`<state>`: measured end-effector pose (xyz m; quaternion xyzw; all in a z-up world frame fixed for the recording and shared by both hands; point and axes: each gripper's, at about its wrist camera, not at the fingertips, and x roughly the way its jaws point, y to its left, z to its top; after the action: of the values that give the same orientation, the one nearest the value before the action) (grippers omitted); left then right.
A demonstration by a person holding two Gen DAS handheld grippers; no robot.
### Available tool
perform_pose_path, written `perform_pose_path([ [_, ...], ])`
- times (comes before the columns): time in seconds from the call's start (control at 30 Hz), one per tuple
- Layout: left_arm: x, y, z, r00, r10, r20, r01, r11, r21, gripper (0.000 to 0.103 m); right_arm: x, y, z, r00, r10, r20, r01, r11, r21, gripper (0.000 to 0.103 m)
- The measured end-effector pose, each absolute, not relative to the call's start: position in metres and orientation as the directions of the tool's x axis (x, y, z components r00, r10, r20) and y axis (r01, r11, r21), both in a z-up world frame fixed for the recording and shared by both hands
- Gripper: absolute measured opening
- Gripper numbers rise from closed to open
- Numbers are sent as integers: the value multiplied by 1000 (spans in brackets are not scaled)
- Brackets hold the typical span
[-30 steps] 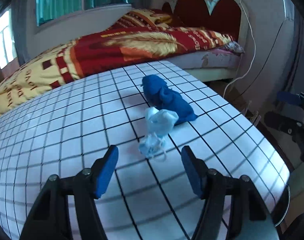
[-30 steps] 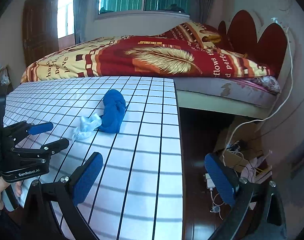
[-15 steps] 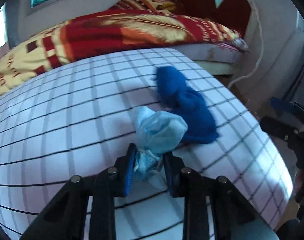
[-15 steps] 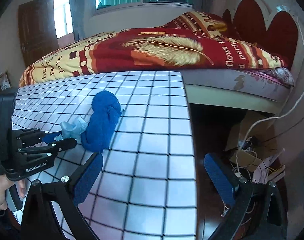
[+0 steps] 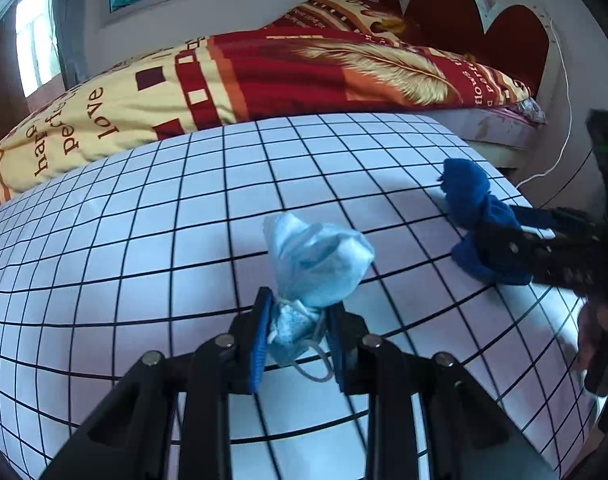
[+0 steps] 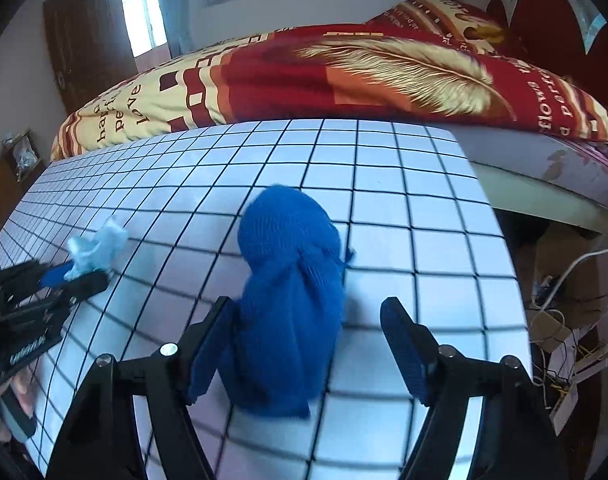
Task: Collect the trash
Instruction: 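Grasp the light blue mask with the left tool while the right tool grasps the blue glove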
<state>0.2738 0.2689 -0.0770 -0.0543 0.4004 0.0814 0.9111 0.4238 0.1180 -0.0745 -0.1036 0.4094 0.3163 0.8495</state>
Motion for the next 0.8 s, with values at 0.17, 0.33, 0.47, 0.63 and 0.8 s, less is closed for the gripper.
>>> perform_pose_path([
  [0.17,269,277,-77,665,106,-739,-199,979,-38,28,435,136,-78,457,428,-780,-622,780,64,50],
  [0.33,262,285,-76,667,120,-735,-220,975,-41,27,425,140,-70,471,441,-764,-638,768,50,33],
  [0.47,254,286,-75,669,127,-732,-225,974,-36,27,407,140,-62,478,461,-748,-662,748,38,30],
  [0.63,242,279,-71,677,130,-724,-209,978,-20,27,386,137,-49,482,489,-728,-672,739,51,27],
  [0.8,228,268,-66,683,130,-718,-202,979,-14,27,364,128,-32,504,503,-702,-665,745,57,27],
])
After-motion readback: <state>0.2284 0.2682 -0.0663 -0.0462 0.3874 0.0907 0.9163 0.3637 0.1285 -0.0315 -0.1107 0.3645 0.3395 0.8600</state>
